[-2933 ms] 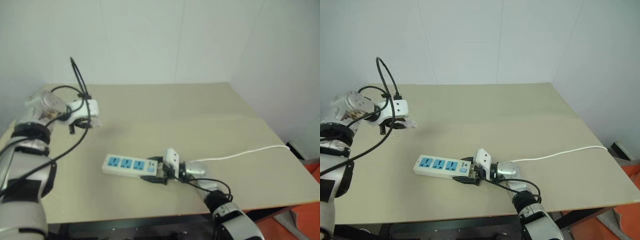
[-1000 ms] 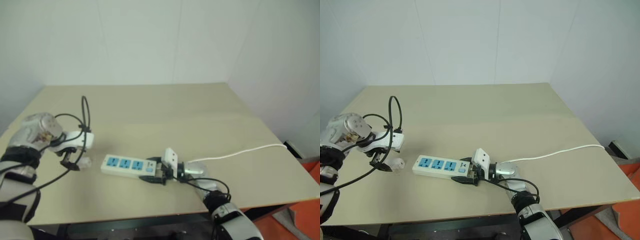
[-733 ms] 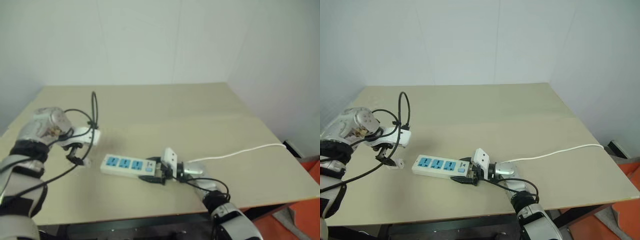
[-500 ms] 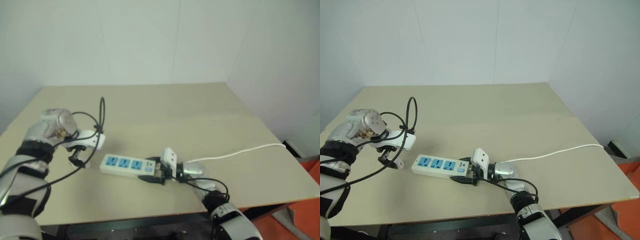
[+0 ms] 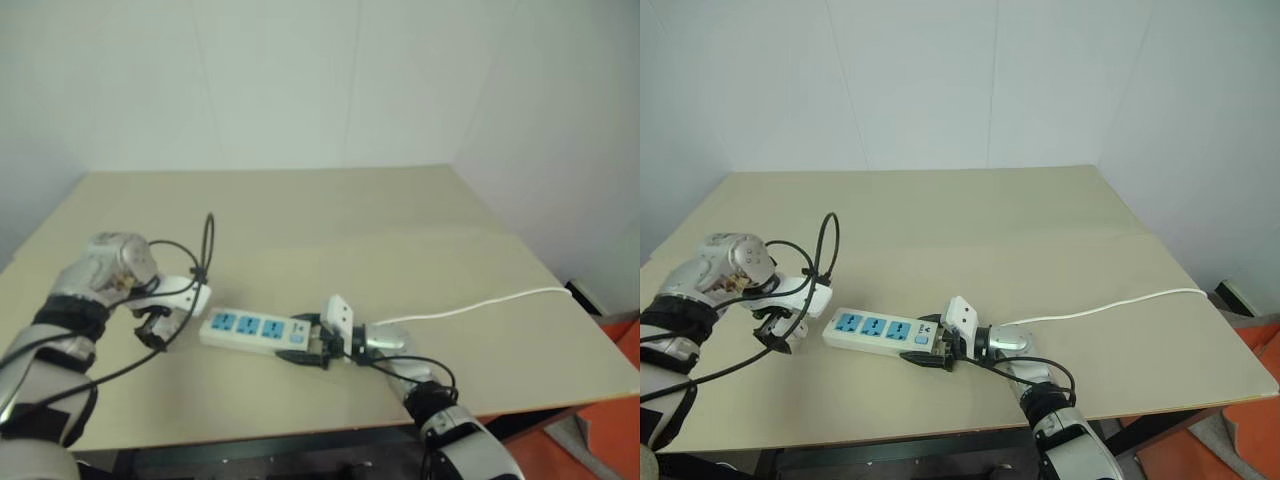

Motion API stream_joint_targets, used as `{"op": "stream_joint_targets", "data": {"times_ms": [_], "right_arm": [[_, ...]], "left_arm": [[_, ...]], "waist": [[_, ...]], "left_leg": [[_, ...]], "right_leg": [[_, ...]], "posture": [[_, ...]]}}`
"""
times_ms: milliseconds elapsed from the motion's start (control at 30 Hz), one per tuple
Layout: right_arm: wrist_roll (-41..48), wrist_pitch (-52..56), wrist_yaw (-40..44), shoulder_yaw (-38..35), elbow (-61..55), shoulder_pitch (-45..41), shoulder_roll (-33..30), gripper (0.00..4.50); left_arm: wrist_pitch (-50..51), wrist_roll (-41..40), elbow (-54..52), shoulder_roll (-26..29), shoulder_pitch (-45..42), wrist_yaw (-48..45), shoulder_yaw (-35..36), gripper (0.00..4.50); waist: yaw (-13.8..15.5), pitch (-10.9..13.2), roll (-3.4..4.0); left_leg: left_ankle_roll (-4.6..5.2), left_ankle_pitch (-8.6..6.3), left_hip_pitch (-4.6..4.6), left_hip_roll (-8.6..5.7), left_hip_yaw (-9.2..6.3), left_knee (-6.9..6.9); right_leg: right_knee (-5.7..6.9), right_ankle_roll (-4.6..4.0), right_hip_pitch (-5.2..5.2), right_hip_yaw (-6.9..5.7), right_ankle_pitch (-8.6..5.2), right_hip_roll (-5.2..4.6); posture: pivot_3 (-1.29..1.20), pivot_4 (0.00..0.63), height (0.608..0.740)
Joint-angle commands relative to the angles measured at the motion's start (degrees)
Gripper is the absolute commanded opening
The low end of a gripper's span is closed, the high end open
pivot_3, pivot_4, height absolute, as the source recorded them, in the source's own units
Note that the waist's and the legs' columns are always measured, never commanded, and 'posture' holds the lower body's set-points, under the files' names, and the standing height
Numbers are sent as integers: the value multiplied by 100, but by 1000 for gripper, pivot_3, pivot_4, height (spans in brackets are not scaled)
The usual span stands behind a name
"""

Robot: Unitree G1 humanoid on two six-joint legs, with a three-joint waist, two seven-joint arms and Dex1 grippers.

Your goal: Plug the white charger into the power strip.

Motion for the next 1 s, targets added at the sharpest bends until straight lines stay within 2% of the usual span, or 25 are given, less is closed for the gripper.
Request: {"op": "stream_joint_targets", "data": {"times_ms": [33,67,167,500,667,1000], "right_arm": [[107,-10,4,-10,-183,12,83,3417],[108,-5,3,-10,-192,18,81,3417],[112,18,-11,-15,-236,58,65,3417],[106,89,-28,-7,-350,137,18,3417],[119,88,45,14,-358,165,15,3417],[175,-115,677,73,-199,1,-20,3417]], "left_arm": [[57,92,-151,61,7,80,-3,4476],[58,110,-153,63,12,91,-12,4476],[41,140,-122,63,34,107,-24,3985],[-43,180,-175,141,180,62,-9,1074],[26,-7,-185,115,97,166,188,1030],[860,-1141,-401,-272,-781,611,1206,1030]], "waist": [[0,0,0],[0,0,0],[1,0,0],[2,0,0],[4,0,0],[-6,-1,-2]], "left_leg": [[0,0,0,0,0,0],[0,0,0,0,0,0],[0,0,0,0,0,0],[0,0,1,0,0,0],[0,0,3,0,0,0],[0,0,-3,-1,-3,4]], "right_leg": [[0,0,0,0,0,0],[0,0,0,0,0,0],[0,0,0,0,0,0],[0,0,0,1,0,0],[1,0,0,2,0,0],[-1,1,0,-1,0,0]], "posture": [[0,150,740],[0,150,740],[0,150,740],[0,150,740],[0,150,740],[0,150,740]]}}
